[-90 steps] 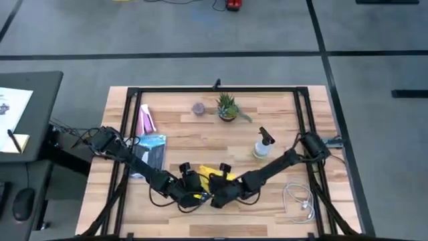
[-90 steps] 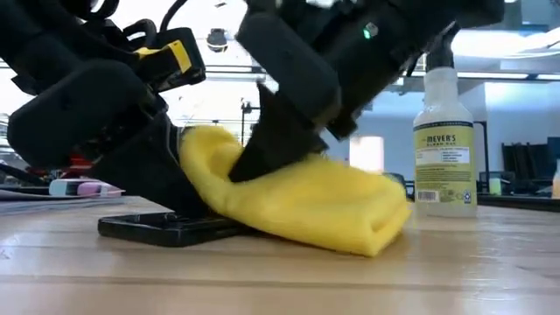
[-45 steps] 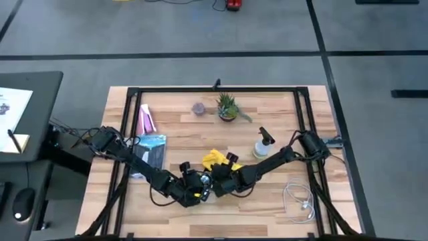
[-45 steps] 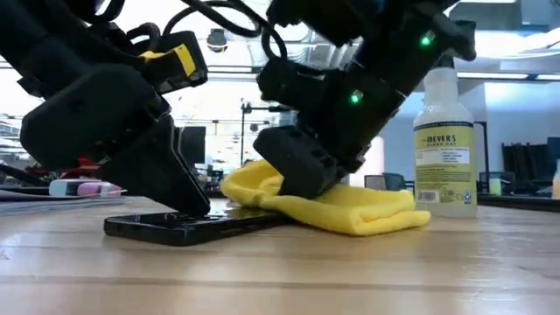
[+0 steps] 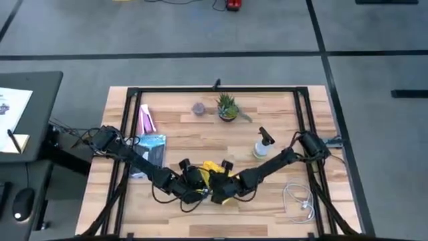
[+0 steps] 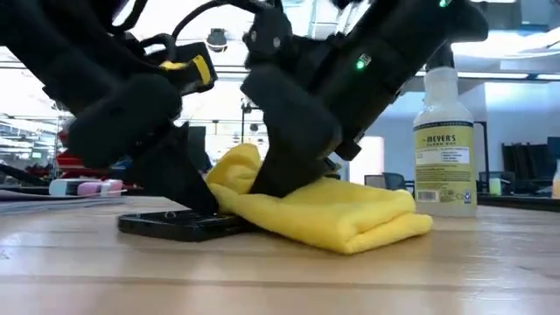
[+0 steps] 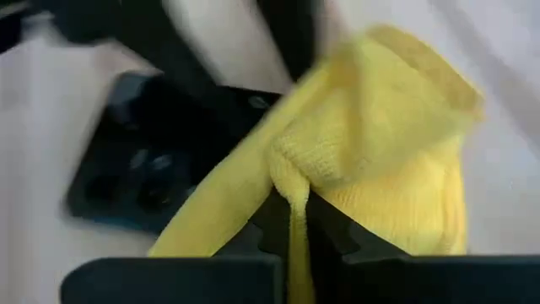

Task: Apply microfiber cloth
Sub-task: Wipe the cellphone with the microfiber cloth

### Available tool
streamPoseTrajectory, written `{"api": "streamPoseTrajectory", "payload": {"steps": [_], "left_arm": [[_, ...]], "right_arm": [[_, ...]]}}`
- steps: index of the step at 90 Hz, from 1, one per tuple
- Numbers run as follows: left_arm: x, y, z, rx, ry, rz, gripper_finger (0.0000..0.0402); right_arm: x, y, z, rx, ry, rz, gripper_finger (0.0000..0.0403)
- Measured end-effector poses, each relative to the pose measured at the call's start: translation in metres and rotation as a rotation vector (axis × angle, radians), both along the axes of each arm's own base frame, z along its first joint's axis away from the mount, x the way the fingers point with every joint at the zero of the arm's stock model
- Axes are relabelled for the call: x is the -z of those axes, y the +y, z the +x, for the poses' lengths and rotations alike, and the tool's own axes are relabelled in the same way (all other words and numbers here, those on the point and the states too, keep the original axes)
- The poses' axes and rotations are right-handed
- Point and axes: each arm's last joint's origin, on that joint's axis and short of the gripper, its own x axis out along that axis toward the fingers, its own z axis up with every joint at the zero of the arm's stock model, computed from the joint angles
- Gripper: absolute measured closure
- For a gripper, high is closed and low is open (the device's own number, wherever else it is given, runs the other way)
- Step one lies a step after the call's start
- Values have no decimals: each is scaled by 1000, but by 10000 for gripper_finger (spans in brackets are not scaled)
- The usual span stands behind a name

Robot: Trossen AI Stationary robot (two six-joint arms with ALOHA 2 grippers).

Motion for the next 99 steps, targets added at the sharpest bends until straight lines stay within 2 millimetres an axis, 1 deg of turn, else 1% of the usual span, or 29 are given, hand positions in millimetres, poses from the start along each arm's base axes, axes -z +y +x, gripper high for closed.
{"api": "streamPoseTrajectory", "payload": {"steps": [10,20,25,32,39,44,54,62,70,79,83,89,99], "left_arm": [[0,0,0,-35,-14,-26,252],[-1,-3,-1,-53,-25,-42,252],[-4,-6,-1,-50,-34,-36,252],[-13,-10,1,-47,-66,-16,252],[-26,-11,1,-28,-66,22,252],[-38,-13,4,-17,-87,36,252],[-60,-9,3,-16,-91,99,252],[-77,-7,0,-21,-113,105,252],[-85,-4,-6,-41,-107,74,252],[-83,-1,-16,-75,-16,20,252],[-80,0,-20,-85,29,-15,252],[-68,2,-26,-84,80,-86,252],[-49,3,-33,-75,120,-214,252]], "right_arm": [[3,-13,-4,102,23,-101,399],[1,-18,-5,107,42,-148,399],[-1,-19,-5,106,47,-160,399],[-5,-20,-7,108,50,-172,399],[-14,-17,-10,100,50,-174,399],[-20,-15,-13,93,49,-174,399],[-30,-6,-19,67,44,-170,399],[-37,2,-22,22,41,-125,399],[-36,8,-22,-32,51,-43,399],[-26,8,-14,-63,39,46,399],[-20,7,-12,-61,40,50,399],[-10,2,-7,-47,41,52,399],[-3,-8,0,-22,32,79,399]]}}
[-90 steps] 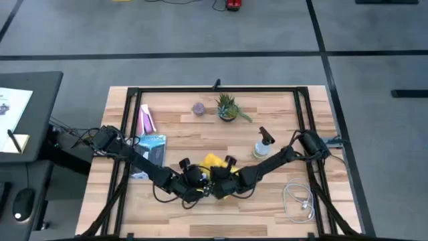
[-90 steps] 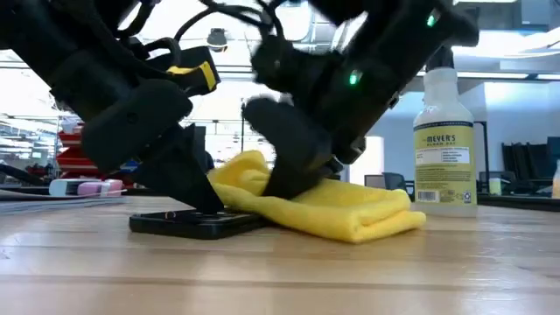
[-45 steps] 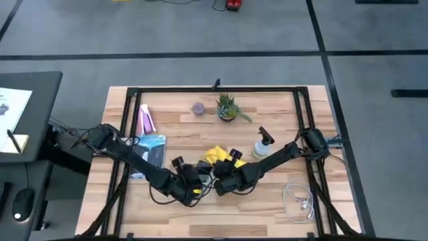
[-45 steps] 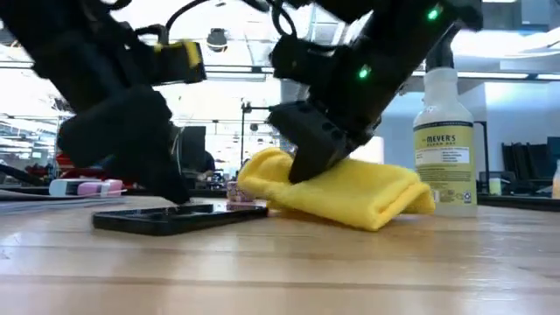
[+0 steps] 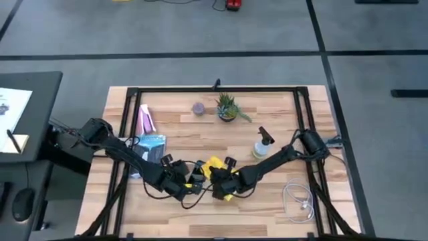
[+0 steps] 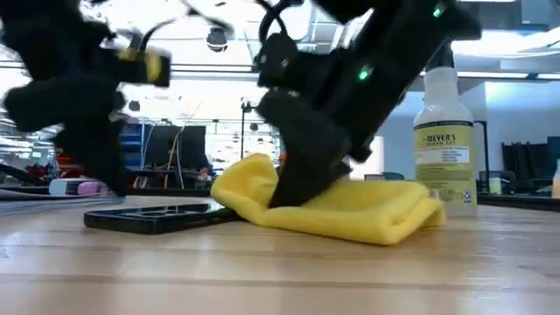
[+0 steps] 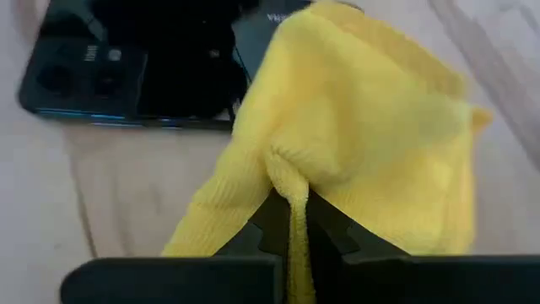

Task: Apply microfiber cloth
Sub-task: Wipe the cellphone with the microfiber cloth

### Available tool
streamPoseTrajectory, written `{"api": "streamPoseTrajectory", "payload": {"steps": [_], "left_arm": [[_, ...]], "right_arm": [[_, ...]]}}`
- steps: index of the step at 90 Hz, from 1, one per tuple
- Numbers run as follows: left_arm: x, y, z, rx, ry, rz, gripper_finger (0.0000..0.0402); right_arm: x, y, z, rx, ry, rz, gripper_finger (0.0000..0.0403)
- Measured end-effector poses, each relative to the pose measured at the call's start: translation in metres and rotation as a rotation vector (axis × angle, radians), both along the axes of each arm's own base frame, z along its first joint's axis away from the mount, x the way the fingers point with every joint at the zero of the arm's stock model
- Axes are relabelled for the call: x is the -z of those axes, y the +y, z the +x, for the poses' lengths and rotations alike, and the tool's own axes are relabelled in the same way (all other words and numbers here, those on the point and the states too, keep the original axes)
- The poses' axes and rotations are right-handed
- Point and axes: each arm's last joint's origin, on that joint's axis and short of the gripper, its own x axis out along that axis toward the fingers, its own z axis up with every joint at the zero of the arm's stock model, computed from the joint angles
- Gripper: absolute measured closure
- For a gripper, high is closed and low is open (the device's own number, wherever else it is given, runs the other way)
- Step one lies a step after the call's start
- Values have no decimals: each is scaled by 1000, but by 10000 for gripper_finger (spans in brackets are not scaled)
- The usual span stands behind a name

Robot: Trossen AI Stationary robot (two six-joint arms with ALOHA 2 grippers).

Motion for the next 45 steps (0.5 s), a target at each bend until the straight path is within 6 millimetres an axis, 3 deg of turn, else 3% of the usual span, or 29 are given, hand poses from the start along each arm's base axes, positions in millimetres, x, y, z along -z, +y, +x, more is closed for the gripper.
{"api": "streamPoseTrajectory", "payload": {"steps": [17,45], "left_arm": [[11,1,-2,-11,-101,-86,252],[3,-7,16,66,-273,-186,252]], "right_arm": [[0,-25,13,34,-35,-1,399],[-7,-60,32,-2,-116,-58,399]]}}
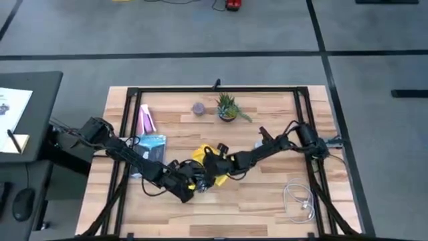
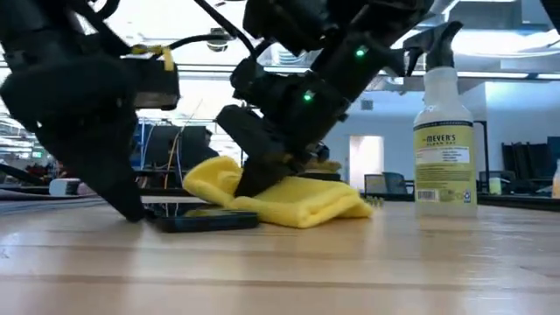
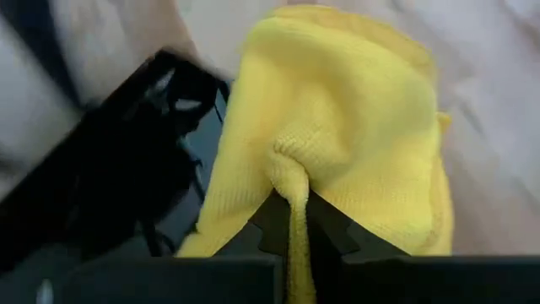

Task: Apply microfiber cloth
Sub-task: Wipe the cellphone with the microfiber cloth

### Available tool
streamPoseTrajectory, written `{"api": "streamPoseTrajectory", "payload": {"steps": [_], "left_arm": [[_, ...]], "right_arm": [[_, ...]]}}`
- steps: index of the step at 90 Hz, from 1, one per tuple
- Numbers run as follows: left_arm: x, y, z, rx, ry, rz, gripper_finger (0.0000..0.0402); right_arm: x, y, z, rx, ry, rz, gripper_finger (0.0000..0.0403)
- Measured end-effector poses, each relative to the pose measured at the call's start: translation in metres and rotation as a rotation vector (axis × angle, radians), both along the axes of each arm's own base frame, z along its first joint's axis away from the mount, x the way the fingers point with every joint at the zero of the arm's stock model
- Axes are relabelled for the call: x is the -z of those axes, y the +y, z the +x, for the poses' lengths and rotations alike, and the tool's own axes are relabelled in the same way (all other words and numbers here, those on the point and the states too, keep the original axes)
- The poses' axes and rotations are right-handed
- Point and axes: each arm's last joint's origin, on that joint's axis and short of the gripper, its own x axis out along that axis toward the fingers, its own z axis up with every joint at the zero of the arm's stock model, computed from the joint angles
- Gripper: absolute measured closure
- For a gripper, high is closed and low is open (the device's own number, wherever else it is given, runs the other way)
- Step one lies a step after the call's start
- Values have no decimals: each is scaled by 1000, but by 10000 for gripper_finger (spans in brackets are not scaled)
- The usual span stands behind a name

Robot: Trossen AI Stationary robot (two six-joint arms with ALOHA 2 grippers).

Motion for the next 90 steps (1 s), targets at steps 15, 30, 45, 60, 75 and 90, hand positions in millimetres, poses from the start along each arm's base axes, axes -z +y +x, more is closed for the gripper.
{"api": "streamPoseTrajectory", "payload": {"steps": [15,30,45,60,75,90], "left_arm": [[-4,-3,2,38,-31,20,252],[-24,-18,9,191,-68,153,252],[-36,-18,5,266,41,507,252],[-32,-2,2,276,159,722,252],[-8,24,6,262,236,644,252],[7,35,3,190,227,574,252]], "right_arm": [[-26,-1,-3,9,-43,-113,399],[-62,25,-18,-61,-85,-133,399],[-67,52,-28,-180,-74,-30,399],[-40,62,-19,-167,-99,58,399],[-19,56,1,-140,-186,119,399],[6,45,12,-75,-163,159,399]]}}
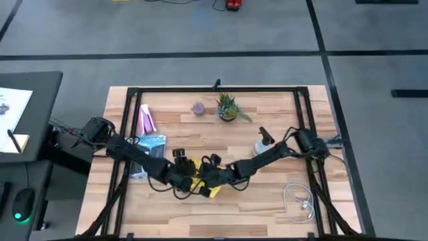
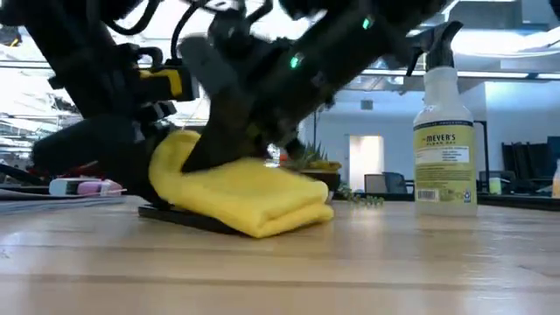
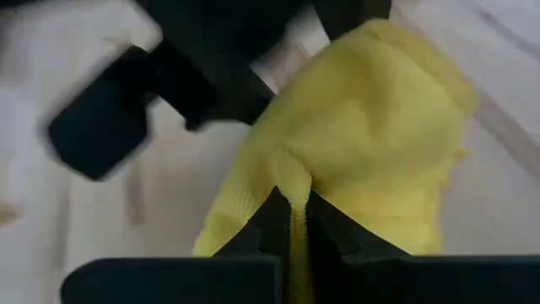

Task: Apply microfiber cloth
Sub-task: Wipe the cellphone with the microfiber cloth

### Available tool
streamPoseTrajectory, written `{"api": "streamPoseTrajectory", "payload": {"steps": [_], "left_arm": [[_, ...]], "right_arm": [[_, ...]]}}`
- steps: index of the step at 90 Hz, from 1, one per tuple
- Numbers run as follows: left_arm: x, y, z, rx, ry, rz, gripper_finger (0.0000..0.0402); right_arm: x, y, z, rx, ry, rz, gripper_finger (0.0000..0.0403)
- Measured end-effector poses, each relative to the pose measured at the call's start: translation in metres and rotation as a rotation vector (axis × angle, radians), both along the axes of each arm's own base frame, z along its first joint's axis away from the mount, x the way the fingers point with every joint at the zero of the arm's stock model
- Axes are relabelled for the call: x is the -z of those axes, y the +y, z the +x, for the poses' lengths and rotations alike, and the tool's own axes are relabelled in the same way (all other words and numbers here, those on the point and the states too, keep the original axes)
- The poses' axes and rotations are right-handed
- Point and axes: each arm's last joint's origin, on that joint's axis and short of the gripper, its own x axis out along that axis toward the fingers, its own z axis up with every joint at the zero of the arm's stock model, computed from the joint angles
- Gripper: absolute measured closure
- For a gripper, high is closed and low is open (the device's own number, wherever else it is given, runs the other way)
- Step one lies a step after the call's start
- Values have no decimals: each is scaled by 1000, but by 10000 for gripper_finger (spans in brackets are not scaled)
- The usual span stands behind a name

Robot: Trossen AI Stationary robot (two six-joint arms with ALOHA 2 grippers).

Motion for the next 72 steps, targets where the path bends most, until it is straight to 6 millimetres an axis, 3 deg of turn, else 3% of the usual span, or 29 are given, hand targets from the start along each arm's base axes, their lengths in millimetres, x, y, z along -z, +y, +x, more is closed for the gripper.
{"api": "streamPoseTrajectory", "payload": {"steps": [15,53,72], "left_arm": [[8,4,-6,-54,-8,-31,252],[29,11,-22,-128,-46,-100,252],[29,9,-19,-100,-88,-123,252]], "right_arm": [[10,-1,-1,-41,68,62,399],[-6,33,-31,-44,202,45,399],[-9,17,-19,2,100,-6,399]]}}
